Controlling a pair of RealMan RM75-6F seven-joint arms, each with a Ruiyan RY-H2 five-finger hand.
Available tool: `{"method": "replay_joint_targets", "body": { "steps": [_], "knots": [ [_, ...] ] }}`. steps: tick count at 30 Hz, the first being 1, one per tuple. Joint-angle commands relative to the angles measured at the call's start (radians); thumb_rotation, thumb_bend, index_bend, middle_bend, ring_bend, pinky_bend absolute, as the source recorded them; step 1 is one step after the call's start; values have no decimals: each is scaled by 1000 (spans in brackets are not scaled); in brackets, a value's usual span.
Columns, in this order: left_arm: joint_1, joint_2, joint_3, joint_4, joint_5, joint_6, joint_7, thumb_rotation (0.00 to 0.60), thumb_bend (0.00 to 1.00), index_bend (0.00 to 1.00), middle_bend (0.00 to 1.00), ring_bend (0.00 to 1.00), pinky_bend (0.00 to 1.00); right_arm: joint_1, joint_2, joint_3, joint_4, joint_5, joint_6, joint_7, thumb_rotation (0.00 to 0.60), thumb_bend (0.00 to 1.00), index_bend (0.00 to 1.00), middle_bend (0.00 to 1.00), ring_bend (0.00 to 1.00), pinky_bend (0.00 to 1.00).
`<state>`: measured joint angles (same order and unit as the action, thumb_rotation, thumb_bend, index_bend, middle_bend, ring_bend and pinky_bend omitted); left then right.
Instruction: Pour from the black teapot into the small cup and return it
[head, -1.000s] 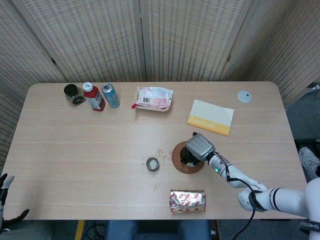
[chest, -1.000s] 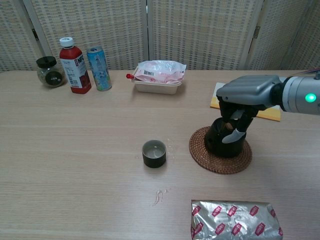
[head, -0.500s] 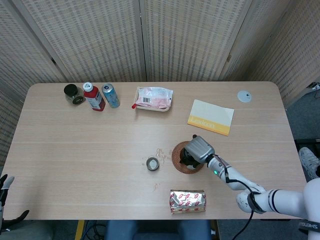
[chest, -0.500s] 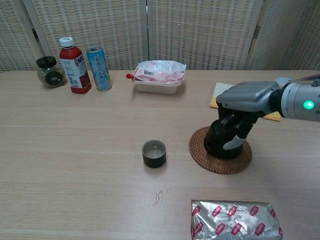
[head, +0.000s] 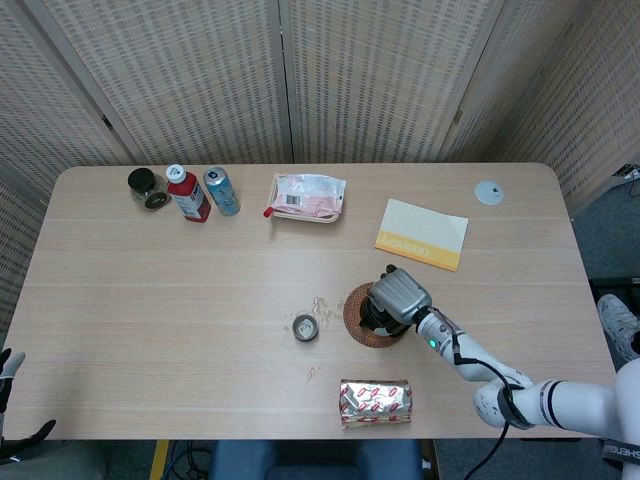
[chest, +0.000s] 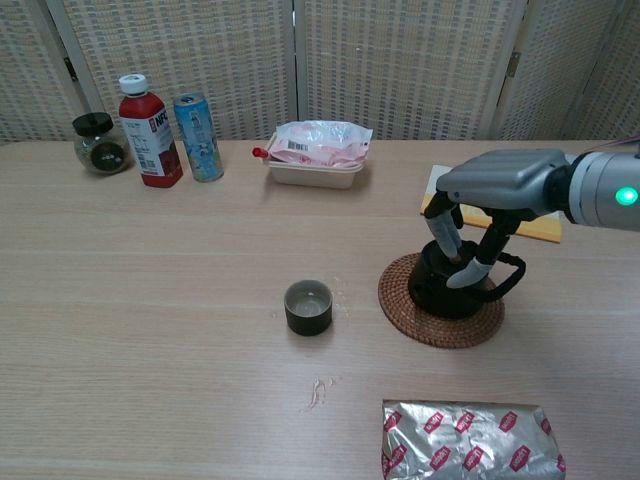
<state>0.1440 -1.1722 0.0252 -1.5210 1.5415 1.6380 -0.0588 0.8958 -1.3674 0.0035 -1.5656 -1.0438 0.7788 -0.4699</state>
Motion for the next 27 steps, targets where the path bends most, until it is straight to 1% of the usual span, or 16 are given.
{"method": "replay_joint_targets", "body": {
  "steps": [1, 4, 8, 11, 13, 15, 18, 21, 24, 27],
  "knots": [
    [-2, 3, -2, -2, 1, -1, 1, 600, 139, 35, 0, 2, 0, -24, 28, 10, -33, -7, 46, 10, 392, 0, 463, 402, 277, 194],
    [-8, 9, -6, -6, 1, -3, 1, 600, 139, 35, 0, 2, 0, -56, 66, 20, -74, -8, 102, 25, 404, 0, 463, 402, 277, 194],
    [-19, 16, -12, -12, 4, -11, 4, 600, 139, 35, 0, 2, 0, -109, 120, 22, -127, -16, 187, 35, 466, 0, 463, 406, 277, 193],
    [-29, 21, -16, -18, 8, -17, 7, 600, 139, 35, 0, 3, 0, -167, 161, 14, -171, -39, 282, 30, 530, 0, 463, 415, 277, 193],
    [-37, 25, -18, -24, 9, -26, 11, 600, 139, 35, 0, 2, 0, -216, 187, 4, -198, -69, 357, 38, 579, 3, 463, 415, 277, 193],
    [-47, 30, -19, -33, 9, -38, 18, 600, 139, 35, 0, 2, 0, -268, 209, -11, -214, -114, 432, 50, 599, 8, 463, 415, 277, 193],
    [-61, 35, -21, -49, 9, -58, 27, 600, 139, 35, 0, 2, 0, -347, 229, -39, -221, -178, 532, 74, 600, 5, 452, 413, 277, 193],
    [-75, 37, -22, -65, 10, -75, 43, 600, 139, 35, 0, 2, 0, -426, 248, -65, -229, -231, 621, 109, 600, 0, 398, 394, 274, 193],
    [-89, 37, -24, -80, 14, -88, 56, 600, 139, 35, 0, 2, 0, -505, 261, -86, -228, -279, 712, 138, 600, 0, 357, 363, 248, 193],
    [-100, 34, -30, -87, 19, -90, 61, 600, 139, 35, 0, 2, 0, -572, 269, -98, -224, -303, 782, 162, 585, 0, 346, 353, 238, 193]
  ]
}}
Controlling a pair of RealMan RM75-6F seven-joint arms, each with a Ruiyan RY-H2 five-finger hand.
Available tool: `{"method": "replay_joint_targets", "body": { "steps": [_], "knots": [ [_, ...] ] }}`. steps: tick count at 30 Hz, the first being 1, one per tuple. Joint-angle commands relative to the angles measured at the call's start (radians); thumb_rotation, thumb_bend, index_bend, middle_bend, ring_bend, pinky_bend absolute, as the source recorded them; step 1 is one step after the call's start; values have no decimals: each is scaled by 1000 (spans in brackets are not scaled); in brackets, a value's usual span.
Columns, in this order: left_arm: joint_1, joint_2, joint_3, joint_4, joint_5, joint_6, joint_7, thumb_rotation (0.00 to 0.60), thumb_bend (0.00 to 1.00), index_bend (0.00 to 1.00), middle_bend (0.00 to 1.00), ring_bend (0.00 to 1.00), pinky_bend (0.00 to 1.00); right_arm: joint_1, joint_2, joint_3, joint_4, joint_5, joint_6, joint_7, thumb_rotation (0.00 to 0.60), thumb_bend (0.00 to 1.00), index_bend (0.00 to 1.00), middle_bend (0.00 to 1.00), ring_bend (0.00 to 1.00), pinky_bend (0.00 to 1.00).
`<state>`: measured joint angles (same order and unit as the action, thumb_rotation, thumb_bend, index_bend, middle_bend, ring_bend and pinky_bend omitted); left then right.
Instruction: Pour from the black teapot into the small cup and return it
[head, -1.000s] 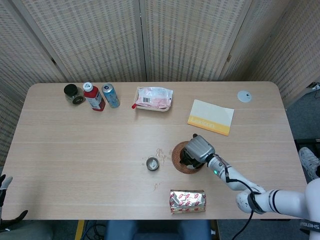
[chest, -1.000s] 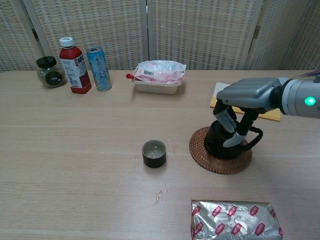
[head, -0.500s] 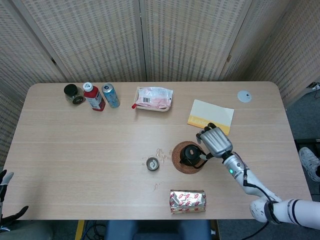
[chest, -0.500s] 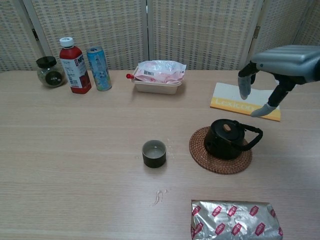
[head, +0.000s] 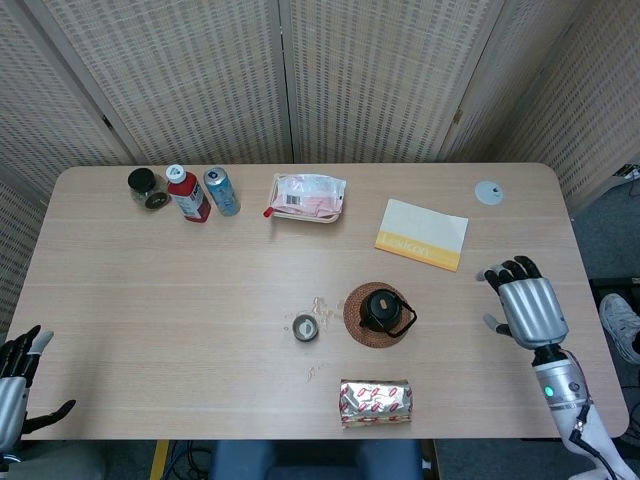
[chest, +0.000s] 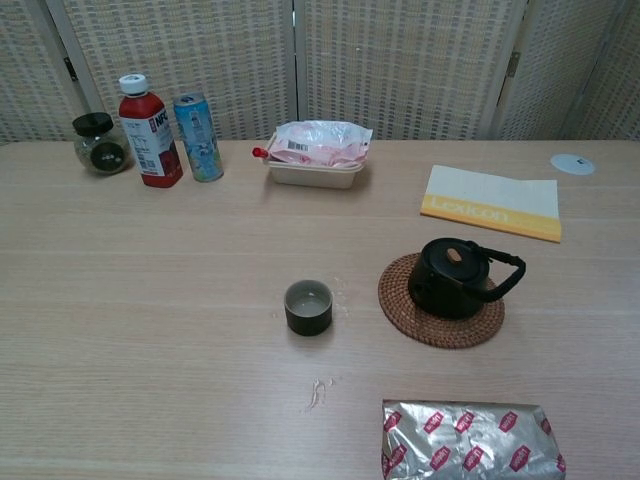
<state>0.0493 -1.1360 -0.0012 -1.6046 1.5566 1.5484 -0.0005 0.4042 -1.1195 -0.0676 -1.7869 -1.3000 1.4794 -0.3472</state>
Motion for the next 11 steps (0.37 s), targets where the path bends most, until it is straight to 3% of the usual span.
{"method": "replay_joint_targets", "body": {
  "steps": [1, 11],
  "knots": [
    [-10, -5, -8, -5, 7, 2, 5, 600, 139, 35, 0, 2, 0, -105, 25, -31, 2, -61, 107, 54, 572, 0, 346, 352, 238, 193],
    [-30, -28, -16, -20, 21, 9, 21, 600, 139, 35, 0, 2, 0, -236, 34, -41, 40, -117, 184, 126, 539, 0, 346, 353, 238, 193]
  ]
}}
